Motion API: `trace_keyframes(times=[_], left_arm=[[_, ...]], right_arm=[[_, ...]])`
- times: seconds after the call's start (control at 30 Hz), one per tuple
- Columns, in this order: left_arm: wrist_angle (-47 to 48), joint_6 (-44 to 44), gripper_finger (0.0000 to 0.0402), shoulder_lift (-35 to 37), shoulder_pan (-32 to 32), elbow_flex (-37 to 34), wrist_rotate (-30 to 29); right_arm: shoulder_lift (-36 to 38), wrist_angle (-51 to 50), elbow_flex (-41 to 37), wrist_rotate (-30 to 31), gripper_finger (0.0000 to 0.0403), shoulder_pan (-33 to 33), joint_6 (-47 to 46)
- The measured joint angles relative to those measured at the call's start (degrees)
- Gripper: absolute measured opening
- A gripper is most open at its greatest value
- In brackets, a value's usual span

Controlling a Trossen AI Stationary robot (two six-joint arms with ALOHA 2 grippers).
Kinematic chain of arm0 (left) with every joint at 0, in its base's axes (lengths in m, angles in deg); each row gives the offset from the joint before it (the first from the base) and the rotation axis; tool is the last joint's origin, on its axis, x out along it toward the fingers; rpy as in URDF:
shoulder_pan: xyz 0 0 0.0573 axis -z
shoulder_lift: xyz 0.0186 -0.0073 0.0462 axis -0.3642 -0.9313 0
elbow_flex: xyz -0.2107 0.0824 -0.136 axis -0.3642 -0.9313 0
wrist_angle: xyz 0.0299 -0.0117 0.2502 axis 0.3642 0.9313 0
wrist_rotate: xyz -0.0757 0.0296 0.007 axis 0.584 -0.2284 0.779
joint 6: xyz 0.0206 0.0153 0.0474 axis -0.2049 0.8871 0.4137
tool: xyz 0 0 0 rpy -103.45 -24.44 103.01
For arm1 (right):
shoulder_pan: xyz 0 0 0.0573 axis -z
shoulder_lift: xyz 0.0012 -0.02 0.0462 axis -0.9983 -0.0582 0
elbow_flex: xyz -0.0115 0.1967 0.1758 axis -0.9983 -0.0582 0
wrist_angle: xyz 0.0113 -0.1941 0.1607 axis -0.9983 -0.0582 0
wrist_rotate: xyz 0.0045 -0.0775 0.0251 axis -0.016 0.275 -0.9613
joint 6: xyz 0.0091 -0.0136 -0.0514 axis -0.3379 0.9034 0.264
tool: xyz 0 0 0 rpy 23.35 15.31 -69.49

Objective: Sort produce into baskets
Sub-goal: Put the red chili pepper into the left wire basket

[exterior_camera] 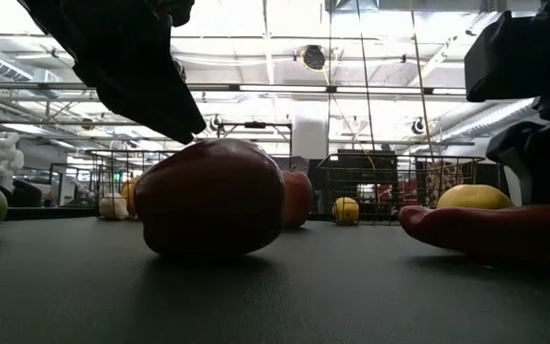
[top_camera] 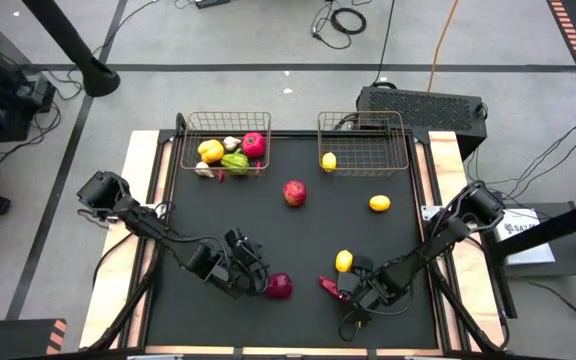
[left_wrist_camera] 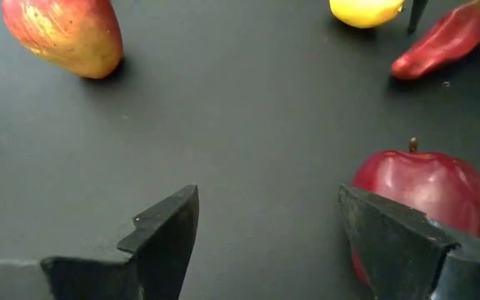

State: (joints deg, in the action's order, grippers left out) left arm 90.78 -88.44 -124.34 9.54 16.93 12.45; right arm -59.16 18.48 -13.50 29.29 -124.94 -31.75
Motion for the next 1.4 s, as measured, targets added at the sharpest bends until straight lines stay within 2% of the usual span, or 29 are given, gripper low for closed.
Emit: trace_keyframes(times=[0.23,0.53,0.67,0.87,1.03,1.17,1.4], left_arm=[[0.00,0.00,0.0294,0.00,0.00,0.00,-0.03],[0.00,0.02,0.0294,0.00,0.00,0.00,-0.28],[0.00,0.02,0.0294,0.00,0.00,0.00,-0.26],[-0.02,0.02,0.0294,0.00,0.00,0.00,-0.34],[-0.46,0.15,0.0294,0.00,0.23,0.00,-1.38],[0.02,1.21,0.0294,0.00,1.14,0.00,-1.46],[4.48,0.71,0.0294,1.97,3.94,0.00,-4.08]], right_arm=[[-0.04,-0.04,-0.02,0.84,0.0306,0.20,0.57],[-0.04,0.82,-0.04,-0.77,0.0203,1.55,3.10],[0.06,1.98,-0.10,-1.28,0.0173,2.05,4.22],[0.07,2.14,2.85,-2.94,0.0177,3.14,7.69],[0.09,-3.24,10.12,-2.32,0.0189,4.78,17.26],[0.17,-11.47,17.85,2.49,0.0187,7.89,27.51],[0.22,-23.86,30.35,15.47,0.0182,14.11,46.10]])
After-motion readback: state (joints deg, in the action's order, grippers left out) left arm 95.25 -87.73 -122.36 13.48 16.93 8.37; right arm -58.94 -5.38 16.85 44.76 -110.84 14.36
